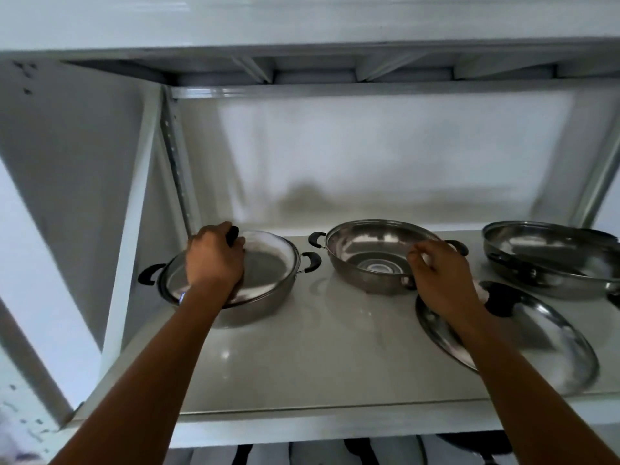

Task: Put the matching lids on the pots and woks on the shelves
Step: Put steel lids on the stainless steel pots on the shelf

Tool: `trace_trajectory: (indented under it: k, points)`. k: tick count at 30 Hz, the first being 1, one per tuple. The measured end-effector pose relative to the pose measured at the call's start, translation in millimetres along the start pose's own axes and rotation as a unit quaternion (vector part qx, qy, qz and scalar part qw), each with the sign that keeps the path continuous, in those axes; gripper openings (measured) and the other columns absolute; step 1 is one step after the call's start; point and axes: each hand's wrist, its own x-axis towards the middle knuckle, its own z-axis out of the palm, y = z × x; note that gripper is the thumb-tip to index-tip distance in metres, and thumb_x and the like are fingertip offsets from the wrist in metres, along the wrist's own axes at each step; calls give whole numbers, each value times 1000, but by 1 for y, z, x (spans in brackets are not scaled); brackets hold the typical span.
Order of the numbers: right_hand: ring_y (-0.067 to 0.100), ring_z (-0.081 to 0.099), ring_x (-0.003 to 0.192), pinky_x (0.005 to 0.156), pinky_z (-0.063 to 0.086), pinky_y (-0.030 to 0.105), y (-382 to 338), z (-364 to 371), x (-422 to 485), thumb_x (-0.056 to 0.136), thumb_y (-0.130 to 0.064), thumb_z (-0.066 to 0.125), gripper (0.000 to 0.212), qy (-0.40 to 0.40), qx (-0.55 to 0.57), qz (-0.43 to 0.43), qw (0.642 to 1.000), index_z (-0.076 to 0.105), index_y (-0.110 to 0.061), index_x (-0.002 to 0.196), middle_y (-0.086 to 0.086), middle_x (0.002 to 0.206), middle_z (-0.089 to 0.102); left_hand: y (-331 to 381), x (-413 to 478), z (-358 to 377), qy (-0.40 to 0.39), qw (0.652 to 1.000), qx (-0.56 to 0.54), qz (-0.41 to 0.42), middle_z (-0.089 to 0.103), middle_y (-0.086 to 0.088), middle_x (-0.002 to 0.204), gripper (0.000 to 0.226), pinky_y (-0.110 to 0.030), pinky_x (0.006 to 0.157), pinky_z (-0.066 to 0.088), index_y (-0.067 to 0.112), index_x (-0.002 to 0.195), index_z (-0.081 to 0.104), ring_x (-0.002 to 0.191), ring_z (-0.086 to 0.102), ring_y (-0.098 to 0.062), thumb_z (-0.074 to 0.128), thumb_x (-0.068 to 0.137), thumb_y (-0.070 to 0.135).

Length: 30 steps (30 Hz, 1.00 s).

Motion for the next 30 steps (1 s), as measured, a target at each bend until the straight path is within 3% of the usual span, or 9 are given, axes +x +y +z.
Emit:
trace_trajectory:
  k: [4,6,8,10,13,16,20,27,30]
  points:
    - [0,56,64,59,38,12,17,-16,-8,96,-23,54,20,-13,-54,51,997,64,-14,110,3,93,64,39,-28,8,70,995,-13,67,58,-12,131,38,-46,100,44,16,123,62,122,46,-38,61,89,32]
    - [14,65,73,73,50,30,37,-30,-9,92,-32,56,28,-21,-118,88,989,63,-16,115,10,102,68,75,-50,20,33,989,-83,120,62,-7,124,33,-43,95,49,18,117,65,113,53,-33,61,88,32]
    - [28,64,98,97,46,46,61,-45,-11,87,-39,58,35,-23,-196,108,974,63,-17,114,12,111,68,107,-72,40,-48,977,-126,165,63,-4,121,32,-42,91,52,22,115,65,106,60,-29,56,89,37]
    - [28,62,101,99,44,50,84,-59,-15,82,-50,54,38,-55,-256,95,960,65,-21,105,8,106,69,132,-92,62,-97,967,-112,205,63,-4,123,32,-41,91,53,23,116,65,110,61,-27,52,91,38]
    - [22,62,84,84,51,42,98,-76,-18,80,-56,51,32,-125,-256,70,956,60,-26,88,1,88,65,158,-112,90,-94,963,-90,236,65,-4,121,28,-38,88,53,22,114,69,111,59,-26,56,91,33]
    - [23,62,85,75,47,32,105,-89,-13,85,-46,60,23,-146,-226,42,962,63,-24,91,2,88,63,176,-118,111,-80,963,-48,253,67,-4,112,25,-36,80,52,20,107,73,110,56,-26,57,91,32]
    - [22,59,93,81,41,30,109,-107,-10,86,-32,65,23,-146,-179,3,973,67,-17,103,6,101,67,181,-116,120,-50,971,-31,230,69,-4,98,24,-39,71,54,19,96,76,97,58,-29,55,88,28]
    - [12,54,72,69,37,27,75,-168,-10,84,-29,66,10,-136,-160,-63,976,71,-21,88,-5,82,67,177,-116,113,-62,969,-26,238,68,-6,93,13,-42,71,54,16,94,76,91,58,-29,65,86,19]
    - [15,59,91,86,40,26,59,-184,1,82,-31,71,21,-53,-85,-54,993,73,-24,101,-7,98,70,181,-131,107,-58,961,-46,267,69,-4,91,15,-39,67,54,16,90,77,89,59,-27,63,84,19]
